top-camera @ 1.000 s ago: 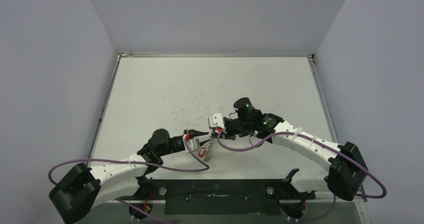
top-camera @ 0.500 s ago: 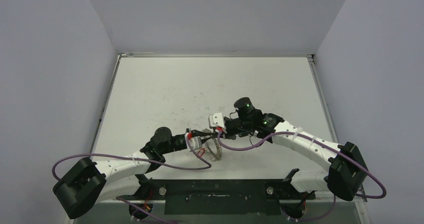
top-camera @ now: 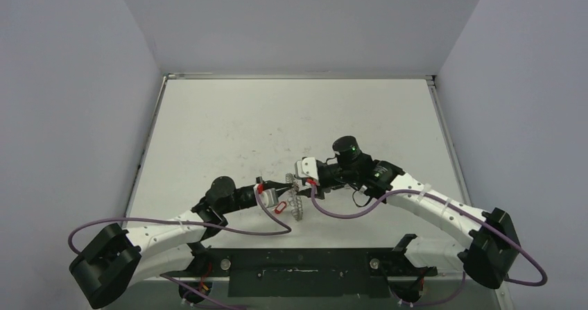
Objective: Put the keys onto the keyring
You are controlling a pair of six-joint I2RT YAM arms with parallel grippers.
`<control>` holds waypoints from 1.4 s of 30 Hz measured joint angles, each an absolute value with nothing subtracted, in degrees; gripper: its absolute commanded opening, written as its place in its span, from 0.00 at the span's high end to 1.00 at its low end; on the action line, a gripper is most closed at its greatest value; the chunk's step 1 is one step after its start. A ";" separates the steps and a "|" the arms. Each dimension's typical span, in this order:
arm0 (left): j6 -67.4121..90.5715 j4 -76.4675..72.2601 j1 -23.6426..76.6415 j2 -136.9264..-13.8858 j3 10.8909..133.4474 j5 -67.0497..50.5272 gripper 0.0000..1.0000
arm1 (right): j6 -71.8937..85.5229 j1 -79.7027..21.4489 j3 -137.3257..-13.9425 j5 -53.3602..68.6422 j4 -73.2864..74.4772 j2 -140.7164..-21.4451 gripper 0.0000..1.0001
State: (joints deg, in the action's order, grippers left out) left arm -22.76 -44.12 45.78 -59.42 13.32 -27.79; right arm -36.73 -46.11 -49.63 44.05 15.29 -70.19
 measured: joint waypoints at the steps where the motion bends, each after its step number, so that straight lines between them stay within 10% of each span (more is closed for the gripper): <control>1: -22.79 -43.86 45.76 -58.85 13.30 -27.62 1.00 | -36.64 -46.11 -49.12 43.77 14.74 -68.79 0.44; 11: -23.20 -43.33 45.78 -54.94 10.70 -27.86 1.00 | -36.77 -46.09 -46.06 39.72 10.11 -58.87 0.30; 42: -27.24 -37.54 46.04 -49.71 10.20 -30.96 1.00 | -41.74 -53.36 -47.48 37.23 12.93 -69.14 0.82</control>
State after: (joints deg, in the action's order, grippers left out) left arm -27.24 -37.54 46.04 -49.71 10.20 -30.96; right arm -41.74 -53.36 -47.48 37.23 12.93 -69.14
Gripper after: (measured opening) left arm 0.010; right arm 0.187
